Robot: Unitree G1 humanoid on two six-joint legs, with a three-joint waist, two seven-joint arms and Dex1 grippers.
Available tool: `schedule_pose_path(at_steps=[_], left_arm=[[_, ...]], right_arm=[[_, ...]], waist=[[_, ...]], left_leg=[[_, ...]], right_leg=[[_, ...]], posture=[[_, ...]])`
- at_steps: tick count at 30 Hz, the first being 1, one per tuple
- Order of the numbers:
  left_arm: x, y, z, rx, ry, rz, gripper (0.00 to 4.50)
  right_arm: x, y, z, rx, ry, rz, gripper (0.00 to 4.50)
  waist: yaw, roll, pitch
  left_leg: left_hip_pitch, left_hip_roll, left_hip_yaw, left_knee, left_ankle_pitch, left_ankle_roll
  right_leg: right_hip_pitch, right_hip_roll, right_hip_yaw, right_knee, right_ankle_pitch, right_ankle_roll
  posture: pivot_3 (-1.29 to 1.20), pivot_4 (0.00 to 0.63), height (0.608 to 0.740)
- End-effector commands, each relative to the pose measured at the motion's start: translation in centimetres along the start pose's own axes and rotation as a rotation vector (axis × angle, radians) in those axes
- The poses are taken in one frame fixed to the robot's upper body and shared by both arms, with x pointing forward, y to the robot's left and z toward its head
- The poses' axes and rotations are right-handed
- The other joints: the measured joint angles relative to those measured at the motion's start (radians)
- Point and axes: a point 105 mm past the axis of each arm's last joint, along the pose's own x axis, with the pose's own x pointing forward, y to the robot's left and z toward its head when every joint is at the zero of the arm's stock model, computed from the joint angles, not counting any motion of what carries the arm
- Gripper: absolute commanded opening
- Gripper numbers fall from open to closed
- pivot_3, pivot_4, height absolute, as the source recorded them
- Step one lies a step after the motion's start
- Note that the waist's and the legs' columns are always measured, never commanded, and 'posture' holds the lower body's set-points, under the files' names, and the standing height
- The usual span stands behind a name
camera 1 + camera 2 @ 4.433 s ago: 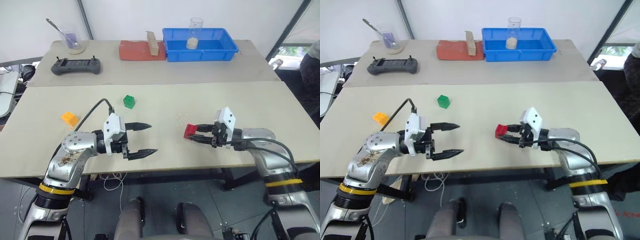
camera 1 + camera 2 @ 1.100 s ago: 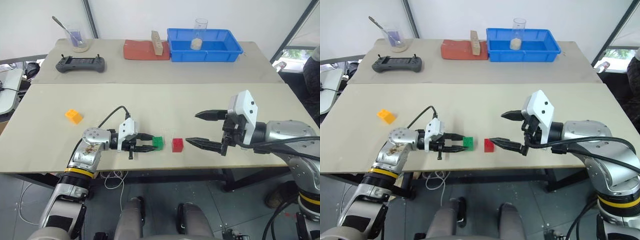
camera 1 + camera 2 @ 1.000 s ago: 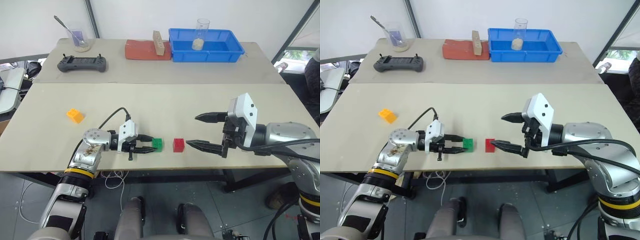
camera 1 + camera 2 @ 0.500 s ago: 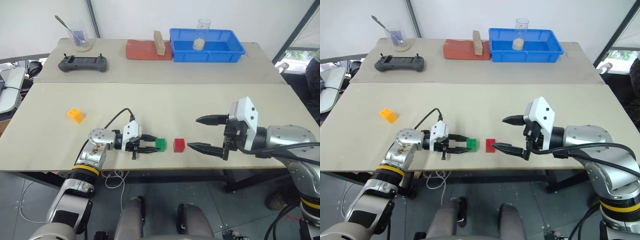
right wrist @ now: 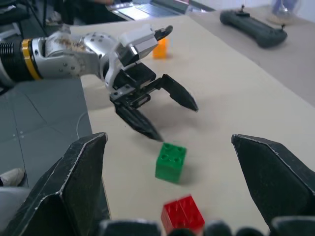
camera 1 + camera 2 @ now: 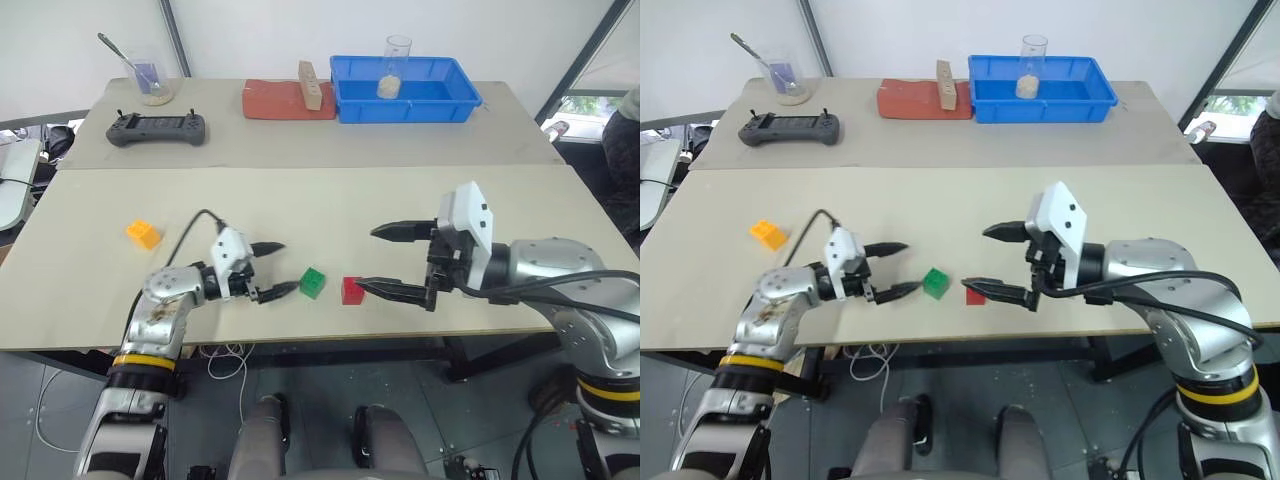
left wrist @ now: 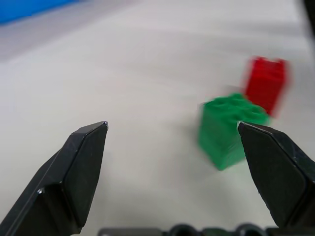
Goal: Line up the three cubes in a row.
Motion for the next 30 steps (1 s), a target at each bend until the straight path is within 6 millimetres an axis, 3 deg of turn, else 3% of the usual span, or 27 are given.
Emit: schedule_pose_path(at_steps=[1,3,8,19,25,28,30], left_arm=[[-4.7,5.7,0.6,0.077,-0.008,0.469,4.48],[-7.2,7.9,0.3,0.094,0.015,0.659,4.48],[-10.7,11.0,-0.7,0.083,0.062,0.867,4.48],[-8.2,13.5,-1.6,-0.004,0.100,0.666,4.48],[-7.8,14.9,-2.2,-0.010,0.165,0.589,4.48],[-7.6,14.9,-2.1,-0.037,0.157,0.551,3.66],[-7.3,14.7,-2.1,-0.051,0.152,0.524,2.70]], right_arm=[[0.6,-0.2,0.8,-0.035,-0.032,0.016,4.50],[0.9,-0.3,0.8,-0.036,-0.037,0.030,4.50],[1.4,-0.4,0.9,-0.036,-0.047,0.060,4.50],[1.6,-0.7,1.2,-0.049,-0.047,0.056,4.50],[1.2,-0.7,1.3,-0.055,-0.039,0.031,4.50],[1.0,-0.8,1.4,-0.055,-0.038,0.014,4.50],[0.9,-0.8,1.4,-0.054,-0.036,0.005,4.50]], waist=[[-0.002,0.000,0.000],[0.003,0.000,0.000],[0.023,0.000,0.000],[0.019,0.000,0.000],[0.017,0.000,0.000],[0.017,-0.001,0.000],[0.018,-0.001,0.000]], left_leg=[[0.000,0.000,0.000,0.000,0.000,0.000],[0.000,0.000,0.000,-0.001,0.000,0.000],[0.000,-0.001,0.001,-0.001,-0.001,-0.002],[-0.001,0.000,0.002,-0.002,-0.002,-0.003],[-0.001,0.000,0.003,-0.002,-0.002,-0.003],[-0.001,0.000,0.003,-0.002,-0.002,-0.003],[-0.001,0.000,0.003,-0.002,-0.002,-0.003]], right_leg=[[0.000,0.000,0.000,0.000,0.000,0.001],[-0.001,0.000,-0.001,0.000,0.000,0.001],[-0.003,-0.002,-0.002,-0.002,-0.001,-0.003],[-0.004,-0.001,-0.003,-0.003,0.000,-0.004],[-0.004,-0.001,-0.003,-0.003,0.000,-0.004],[-0.005,-0.001,-0.003,-0.003,0.000,-0.004],[-0.005,-0.002,-0.003,-0.003,0.000,-0.004]], posture=[[0.00,0.150,0.740],[0.00,0.150,0.740],[0.00,0.150,0.740],[0.00,0.150,0.740],[0.00,0.150,0.740],[0.00,0.150,0.740],[0.00,0.150,0.740]])
